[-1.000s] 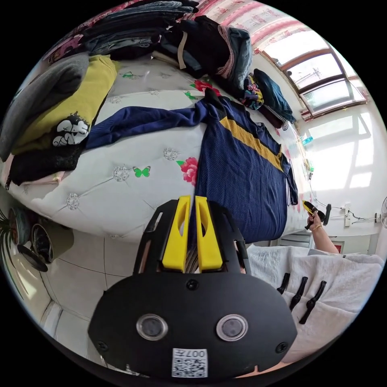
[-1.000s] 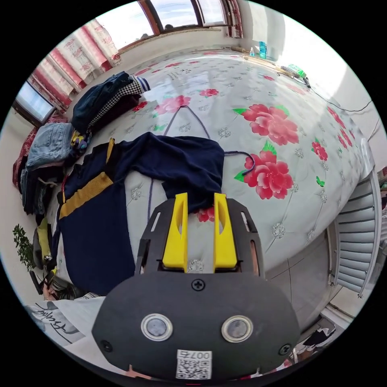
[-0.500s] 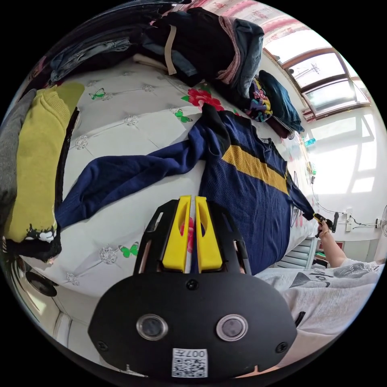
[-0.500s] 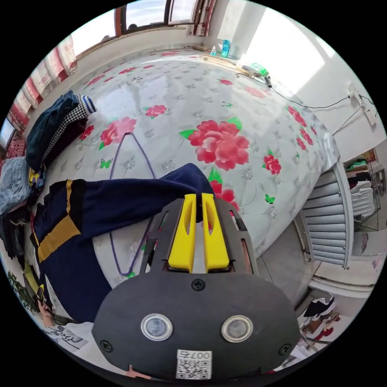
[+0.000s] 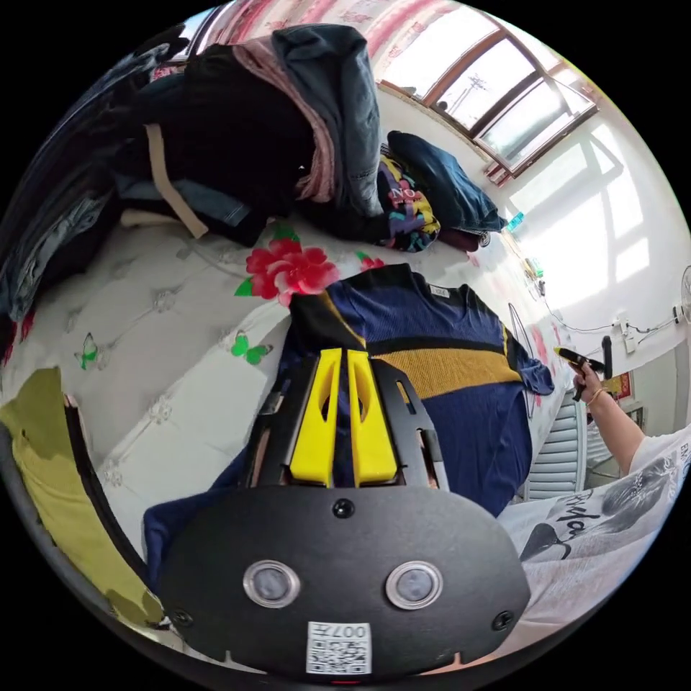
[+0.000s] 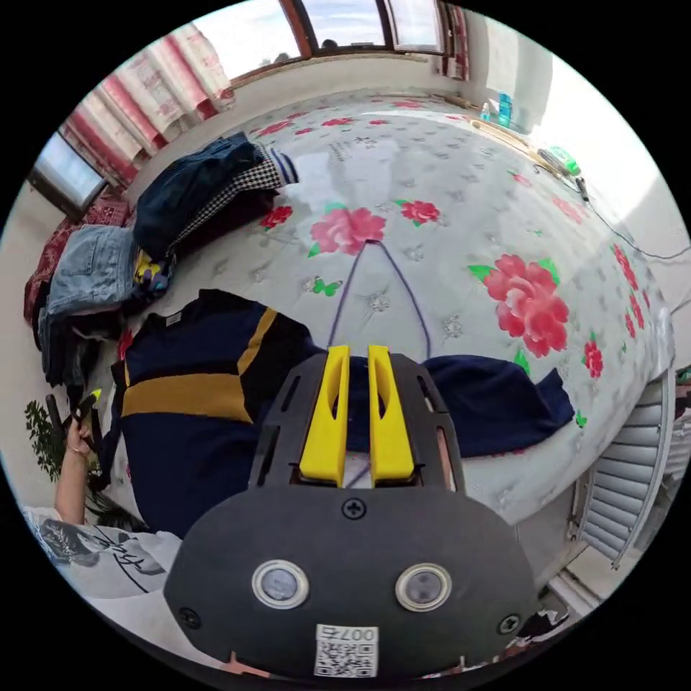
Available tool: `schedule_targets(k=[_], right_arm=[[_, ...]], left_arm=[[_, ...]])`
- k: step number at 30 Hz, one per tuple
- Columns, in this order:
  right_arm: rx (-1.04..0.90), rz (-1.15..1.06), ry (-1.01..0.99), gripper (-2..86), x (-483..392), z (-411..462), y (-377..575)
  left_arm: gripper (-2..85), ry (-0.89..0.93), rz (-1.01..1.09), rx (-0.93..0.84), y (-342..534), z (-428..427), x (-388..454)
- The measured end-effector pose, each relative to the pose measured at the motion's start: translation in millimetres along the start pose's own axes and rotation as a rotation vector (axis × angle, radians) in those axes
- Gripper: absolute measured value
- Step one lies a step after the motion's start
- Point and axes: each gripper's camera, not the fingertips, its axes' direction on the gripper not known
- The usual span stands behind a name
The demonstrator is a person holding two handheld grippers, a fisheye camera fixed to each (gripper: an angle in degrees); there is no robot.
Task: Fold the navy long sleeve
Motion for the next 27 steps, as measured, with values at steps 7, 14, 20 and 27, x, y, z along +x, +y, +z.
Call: schedule_targets(k=[7,14,20,27], right_arm=[[-0.159,-0.38,-0.055,2.2,-179.1,86.1,-35.3],[-0.176,-0.68,0.073,0.3,-270.6,119.3,33.1],[-0.041,-0.669,0.215,-0.1,-288.4,123.7,66.8],[-0.072,-0.545,0.033,-0.1,-291.1,91.9,71.2]], left_arm=[[-0.3,0.107,0.031,0.016,-51.4,37.8,29.3],[0.5,-0.129,-0.101,0.055,50.3,-4.9,27.2],[5.0,-0.478,-0.479,0.073,159.9,-69.9,-9.3],[9.4,-0.512,-0.563,0.08,175.2,-65.7,-36.1]])
